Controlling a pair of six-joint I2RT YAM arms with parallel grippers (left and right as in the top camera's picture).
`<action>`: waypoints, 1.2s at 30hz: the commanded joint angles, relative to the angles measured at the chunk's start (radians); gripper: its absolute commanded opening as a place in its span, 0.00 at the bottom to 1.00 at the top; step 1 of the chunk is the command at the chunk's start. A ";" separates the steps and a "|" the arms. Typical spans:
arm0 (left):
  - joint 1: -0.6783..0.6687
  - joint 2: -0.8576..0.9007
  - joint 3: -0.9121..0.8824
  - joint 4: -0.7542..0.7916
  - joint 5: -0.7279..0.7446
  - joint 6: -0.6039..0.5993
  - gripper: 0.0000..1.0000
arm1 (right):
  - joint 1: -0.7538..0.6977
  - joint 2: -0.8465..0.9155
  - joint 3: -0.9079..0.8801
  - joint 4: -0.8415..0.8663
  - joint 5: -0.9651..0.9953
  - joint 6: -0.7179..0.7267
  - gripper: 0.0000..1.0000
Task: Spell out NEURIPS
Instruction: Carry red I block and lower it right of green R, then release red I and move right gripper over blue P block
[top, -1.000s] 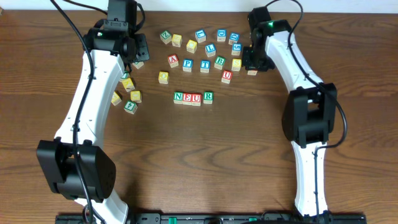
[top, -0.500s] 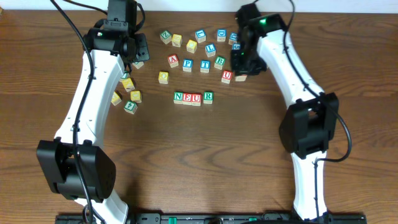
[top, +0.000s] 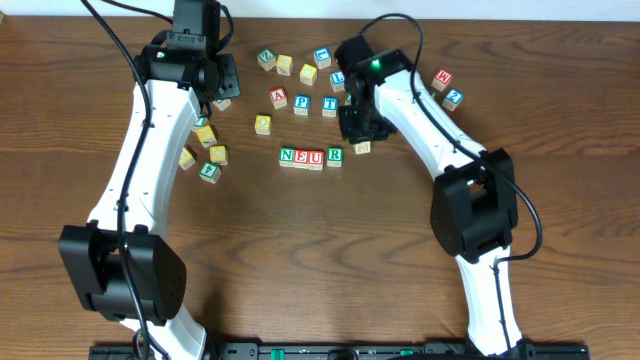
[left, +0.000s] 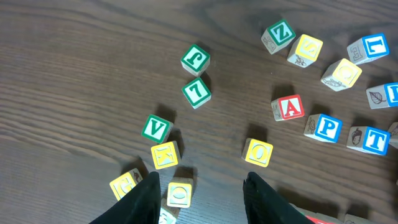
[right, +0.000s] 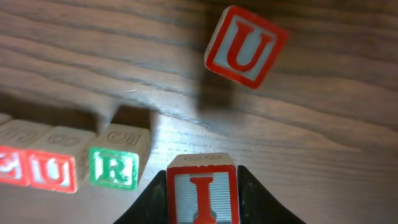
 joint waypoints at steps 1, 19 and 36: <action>0.008 -0.002 0.014 0.002 -0.014 0.018 0.43 | 0.024 -0.006 -0.055 0.043 -0.001 0.041 0.28; 0.008 -0.002 0.014 0.001 -0.014 0.018 0.43 | 0.050 -0.007 -0.170 0.164 -0.020 0.092 0.43; 0.008 -0.002 0.014 0.001 -0.014 0.018 0.43 | -0.010 -0.024 0.239 0.010 -0.008 0.055 0.52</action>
